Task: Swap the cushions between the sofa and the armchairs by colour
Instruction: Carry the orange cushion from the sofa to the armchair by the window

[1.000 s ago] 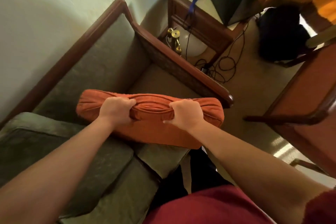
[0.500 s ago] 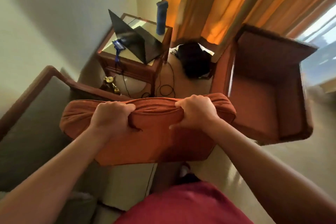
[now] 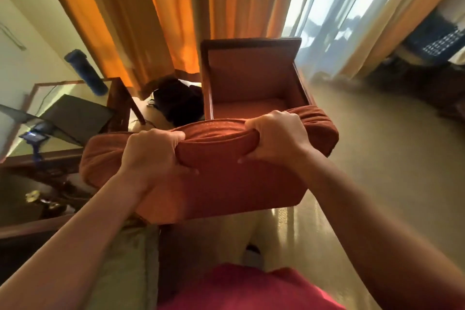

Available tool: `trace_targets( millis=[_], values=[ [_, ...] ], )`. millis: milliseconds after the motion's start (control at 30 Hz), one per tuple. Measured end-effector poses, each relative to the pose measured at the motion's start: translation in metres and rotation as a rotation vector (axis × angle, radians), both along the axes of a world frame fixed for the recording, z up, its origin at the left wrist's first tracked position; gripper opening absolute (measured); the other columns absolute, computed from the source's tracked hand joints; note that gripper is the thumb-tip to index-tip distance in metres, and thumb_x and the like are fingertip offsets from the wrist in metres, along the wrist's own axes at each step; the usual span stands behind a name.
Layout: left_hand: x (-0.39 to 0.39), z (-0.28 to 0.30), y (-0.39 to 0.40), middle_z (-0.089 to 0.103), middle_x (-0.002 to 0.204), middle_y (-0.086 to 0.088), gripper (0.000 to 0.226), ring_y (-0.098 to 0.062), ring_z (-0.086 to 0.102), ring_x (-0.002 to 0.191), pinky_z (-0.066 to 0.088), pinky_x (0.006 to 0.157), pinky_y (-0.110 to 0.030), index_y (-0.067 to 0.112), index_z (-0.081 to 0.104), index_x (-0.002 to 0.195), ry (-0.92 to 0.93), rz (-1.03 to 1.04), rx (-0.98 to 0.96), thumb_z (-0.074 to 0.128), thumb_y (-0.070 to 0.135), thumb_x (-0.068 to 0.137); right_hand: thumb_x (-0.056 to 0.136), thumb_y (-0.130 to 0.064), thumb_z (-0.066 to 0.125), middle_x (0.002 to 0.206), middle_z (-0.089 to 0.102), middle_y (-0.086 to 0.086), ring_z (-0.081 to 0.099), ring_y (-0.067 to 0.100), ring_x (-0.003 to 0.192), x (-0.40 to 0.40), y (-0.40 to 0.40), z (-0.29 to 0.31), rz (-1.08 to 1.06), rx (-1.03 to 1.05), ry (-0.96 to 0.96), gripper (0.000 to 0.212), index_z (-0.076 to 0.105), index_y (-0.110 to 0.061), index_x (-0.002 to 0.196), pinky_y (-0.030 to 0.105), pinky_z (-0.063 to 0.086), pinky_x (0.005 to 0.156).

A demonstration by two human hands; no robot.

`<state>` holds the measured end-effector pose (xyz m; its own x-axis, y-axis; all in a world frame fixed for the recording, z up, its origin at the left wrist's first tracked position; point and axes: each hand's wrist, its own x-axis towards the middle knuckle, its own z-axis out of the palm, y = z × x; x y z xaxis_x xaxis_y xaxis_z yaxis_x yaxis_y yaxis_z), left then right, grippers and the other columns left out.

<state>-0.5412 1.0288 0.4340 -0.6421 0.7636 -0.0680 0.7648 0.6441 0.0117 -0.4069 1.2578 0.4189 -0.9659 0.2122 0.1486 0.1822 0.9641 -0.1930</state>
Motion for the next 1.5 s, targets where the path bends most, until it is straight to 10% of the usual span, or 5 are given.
trace_targets(
  millis=[367, 667, 900, 1500],
  values=[
    [-0.056, -0.014, 0.227, 0.073, 0.100, 0.000, 0.072, -0.029, 0.071, 0.094, 0.052, 0.074, -0.037, 0.028, 0.065, 0.108, -0.020, -0.146, -0.137, 0.093, 0.058, 0.049, 0.052, -0.068, 0.091, 0.071, 0.073, -0.006, 0.070, 0.031, 0.069, -0.024, 0.206, -0.038, -0.162, 0.025, 0.117, 0.053, 0.066, -0.028, 0.073, 0.031, 0.038, 0.057],
    [-0.176, -0.077, 0.364, 0.069, 0.080, -0.003, 0.042, -0.031, 0.069, 0.075, 0.052, 0.061, -0.037, 0.022, 0.061, 0.085, 0.000, -0.243, 0.034, 0.087, 0.042, 0.059, 0.057, -0.065, 0.092, 0.075, 0.072, -0.005, 0.065, 0.028, 0.068, -0.136, 0.349, -0.086, -0.199, 0.009, 0.074, 0.055, 0.060, -0.021, 0.069, 0.035, 0.051, 0.056],
    [-0.266, -0.109, 0.470, 0.068, 0.074, -0.005, 0.025, -0.034, 0.068, 0.069, 0.051, 0.056, -0.038, 0.018, 0.060, 0.081, -0.005, -0.250, 0.106, 0.080, 0.022, 0.066, 0.062, -0.027, 0.081, 0.078, 0.067, 0.002, 0.060, 0.036, 0.073, -0.227, 0.457, -0.114, -0.161, -0.155, -0.064, 0.041, 0.041, -0.029, 0.071, 0.038, 0.044, 0.058],
    [-0.425, -0.265, 0.586, 0.059, 0.067, -0.014, 0.021, -0.038, 0.056, 0.061, 0.029, 0.055, -0.035, 0.010, 0.056, 0.073, 0.152, -0.038, 0.102, 0.068, -0.006, 0.066, 0.060, -0.009, 0.068, 0.082, 0.063, 0.001, 0.058, 0.033, 0.085, -0.416, 0.587, -0.262, -0.003, -0.132, 0.034, 0.026, 0.059, -0.019, 0.082, 0.040, 0.039, 0.073]
  ],
)
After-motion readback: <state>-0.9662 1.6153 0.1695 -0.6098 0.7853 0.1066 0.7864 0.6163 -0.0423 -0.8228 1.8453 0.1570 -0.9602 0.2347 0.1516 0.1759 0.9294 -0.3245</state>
